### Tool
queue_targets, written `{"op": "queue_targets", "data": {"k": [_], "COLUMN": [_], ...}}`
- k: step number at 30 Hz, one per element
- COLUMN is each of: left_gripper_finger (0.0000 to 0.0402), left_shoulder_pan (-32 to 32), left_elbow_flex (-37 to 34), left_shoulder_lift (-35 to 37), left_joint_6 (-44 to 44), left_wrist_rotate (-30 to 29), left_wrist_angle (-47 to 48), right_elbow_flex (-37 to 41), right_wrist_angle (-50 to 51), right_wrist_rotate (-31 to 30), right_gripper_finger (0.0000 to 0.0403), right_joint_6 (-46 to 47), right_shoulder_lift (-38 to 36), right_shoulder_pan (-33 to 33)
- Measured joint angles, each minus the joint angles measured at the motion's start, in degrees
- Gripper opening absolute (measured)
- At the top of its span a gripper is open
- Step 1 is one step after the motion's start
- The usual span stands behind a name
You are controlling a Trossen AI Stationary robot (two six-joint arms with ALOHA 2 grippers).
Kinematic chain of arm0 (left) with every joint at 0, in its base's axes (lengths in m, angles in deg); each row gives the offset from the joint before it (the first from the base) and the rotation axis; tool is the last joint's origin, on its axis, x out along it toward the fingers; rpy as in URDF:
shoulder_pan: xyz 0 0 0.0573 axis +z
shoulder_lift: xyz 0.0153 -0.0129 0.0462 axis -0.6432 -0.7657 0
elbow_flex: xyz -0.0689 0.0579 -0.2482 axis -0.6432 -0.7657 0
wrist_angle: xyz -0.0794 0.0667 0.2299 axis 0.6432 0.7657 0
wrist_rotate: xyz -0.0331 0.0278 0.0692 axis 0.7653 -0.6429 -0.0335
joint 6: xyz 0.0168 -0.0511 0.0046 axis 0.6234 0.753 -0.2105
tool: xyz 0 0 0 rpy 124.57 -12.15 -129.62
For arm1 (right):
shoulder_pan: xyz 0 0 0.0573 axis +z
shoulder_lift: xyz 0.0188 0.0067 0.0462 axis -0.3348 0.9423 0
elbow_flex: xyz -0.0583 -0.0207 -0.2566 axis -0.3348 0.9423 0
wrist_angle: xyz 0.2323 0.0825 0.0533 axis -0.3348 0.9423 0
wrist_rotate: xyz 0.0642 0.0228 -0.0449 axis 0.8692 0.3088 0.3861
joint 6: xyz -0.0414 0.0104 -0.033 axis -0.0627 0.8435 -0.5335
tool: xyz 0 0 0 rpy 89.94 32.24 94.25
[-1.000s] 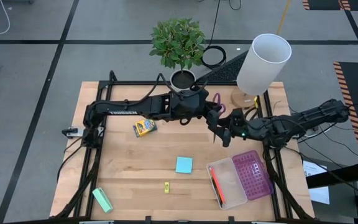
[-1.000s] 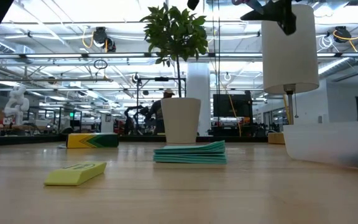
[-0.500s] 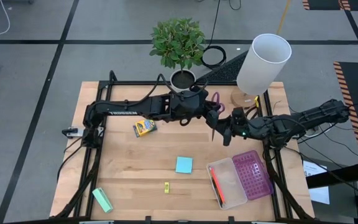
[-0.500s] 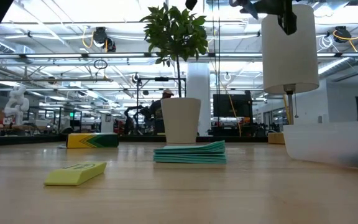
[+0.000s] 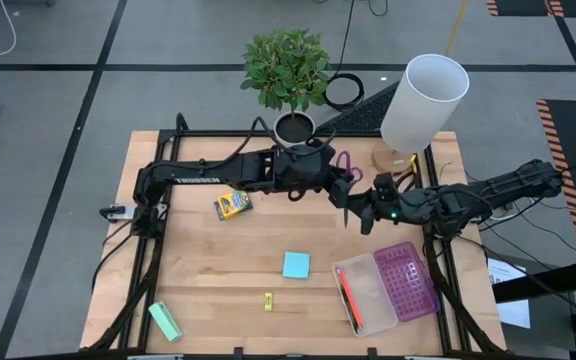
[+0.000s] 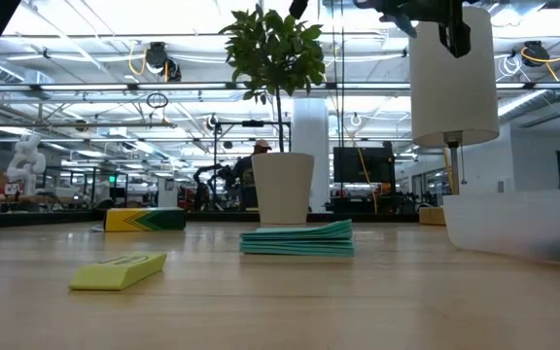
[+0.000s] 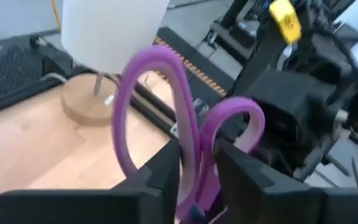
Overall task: Pack school essentials
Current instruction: Put the purple scissors into the purple supply box
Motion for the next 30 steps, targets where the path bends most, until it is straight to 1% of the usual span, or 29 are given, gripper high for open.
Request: {"op": "queue_targets", "data": {"k": [3, 7, 10, 12, 18, 21, 25, 30], "left_gripper_finger": [0.015, 0.0203, 0.023, 0.0238, 0.0234, 0.0226, 0.0215, 0.0201], "left_shoulder_pan": [-0.2, -0.3, -0.5, -0.9, -1.5, -1.5, -1.7, -1.7], "left_elbow_flex": [0.0, 0.0, -0.1, -0.1, -0.2, -0.2, -0.2, -0.2], "left_shoulder_lift": [0.0, 0.1, 0.7, 1.7, 5.3, 6.7, 8.7, 10.2], "left_joint_6": [0.4, 1.9, 1.9, 1.9, -2.5, -4.8, -5.8, -6.4], "left_wrist_rotate": [1.2, 1.8, 3.1, 3.7, 5.1, 6.0, 6.4, 6.4], "left_wrist_angle": [2.5, 3.4, 4.0, 5.2, 9.1, 10.6, 15.5, 24.5], "right_elbow_flex": [0.0, 0.0, 0.0, 0.0, -0.1, -0.1, -0.1, -0.1], "right_wrist_angle": [1.4, 2.6, 3.3, 3.8, 6.4, 7.8, 9.6, 12.8], "right_wrist_rotate": [-0.2, -0.2, 0.7, 1.9, 4.0, 6.4, 10.1, 15.2], "right_gripper_finger": [0.0028, 0.0019, 0.0016, 0.0016, 0.0009, 0.0005, 0.0005, 0.0005], "right_joint_6": [1.5, 1.6, 1.6, 1.7, 2.6, 2.8, 4.4, 7.3], "right_shoulder_lift": [-1.0, -2.0, -3.3, -4.4, -7.6, -9.2, -10.7, -12.6], "right_shoulder_pan": [0.0, 0.0, 0.1, 0.1, 0.1, 0.1, 0.2, 1.5]}}
